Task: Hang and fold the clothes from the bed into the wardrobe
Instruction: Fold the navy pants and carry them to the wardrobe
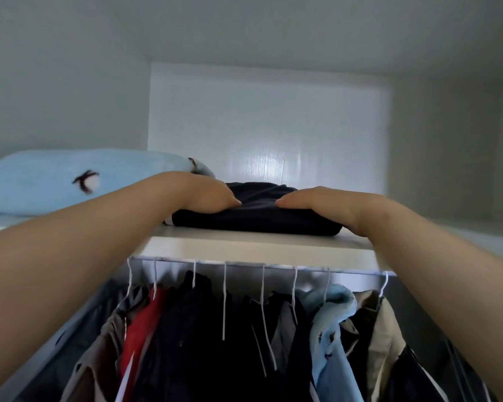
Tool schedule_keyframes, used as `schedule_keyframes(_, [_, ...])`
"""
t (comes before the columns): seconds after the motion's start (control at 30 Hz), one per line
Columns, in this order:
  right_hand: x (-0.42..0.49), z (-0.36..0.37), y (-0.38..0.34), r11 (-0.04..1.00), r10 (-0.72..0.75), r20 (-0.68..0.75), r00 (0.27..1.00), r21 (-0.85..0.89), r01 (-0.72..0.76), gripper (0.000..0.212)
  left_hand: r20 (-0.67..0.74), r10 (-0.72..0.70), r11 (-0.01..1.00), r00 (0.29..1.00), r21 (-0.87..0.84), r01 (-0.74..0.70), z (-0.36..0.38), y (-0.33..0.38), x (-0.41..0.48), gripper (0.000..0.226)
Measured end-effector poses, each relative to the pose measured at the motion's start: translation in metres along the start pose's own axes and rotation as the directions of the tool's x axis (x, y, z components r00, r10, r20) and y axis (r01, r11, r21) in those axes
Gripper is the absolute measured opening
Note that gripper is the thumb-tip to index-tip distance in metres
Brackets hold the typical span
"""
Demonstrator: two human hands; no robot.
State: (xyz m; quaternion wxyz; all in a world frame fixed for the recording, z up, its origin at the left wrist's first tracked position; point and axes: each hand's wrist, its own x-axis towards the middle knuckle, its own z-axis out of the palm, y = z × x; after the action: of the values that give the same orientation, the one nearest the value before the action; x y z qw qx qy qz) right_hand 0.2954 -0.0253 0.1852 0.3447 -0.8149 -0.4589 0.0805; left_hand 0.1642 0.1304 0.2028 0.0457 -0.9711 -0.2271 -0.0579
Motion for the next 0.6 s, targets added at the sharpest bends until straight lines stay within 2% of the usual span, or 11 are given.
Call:
schedule_keyframes(0.07, [0.000,0.001,0.000,1.000,-0.010,0.023,1.000,0.006,0.010,0.033,-0.021,0.003,1.000,1.000,0.019,-0.003,0.001,0.002,-0.003,0.044])
schedule_keyframes(0.17, [0.001,0.002,-0.002,1.000,-0.009,0.021,1.000,-0.023,0.009,0.032,-0.038,-0.029,0.997,0.999,-0.069,0.026,0.002,0.003,-0.003,0.043])
schedule_keyframes(0.27, [0.000,0.005,-0.006,0.997,-0.036,0.003,0.999,-0.071,0.036,0.027,-0.047,-0.023,0.997,0.999,-0.072,0.019,0.003,0.002,-0.005,0.043])
schedule_keyframes(0.43, [-0.008,0.011,-0.012,0.929,-0.070,-0.038,0.997,-0.366,0.052,0.056,-0.074,-0.074,0.997,0.994,-0.010,0.073,0.008,0.008,-0.012,0.044])
schedule_keyframes(0.53, [-0.015,0.012,-0.012,0.912,-0.046,-0.031,0.998,-0.409,0.029,0.061,-0.089,-0.123,0.992,0.988,0.030,0.126,0.013,0.004,-0.004,0.045])
schedule_keyframes(0.6, [-0.021,0.012,-0.012,0.910,-0.038,-0.039,0.999,-0.415,0.019,0.063,-0.125,-0.213,0.976,0.969,0.015,0.217,0.015,0.000,0.002,0.046])
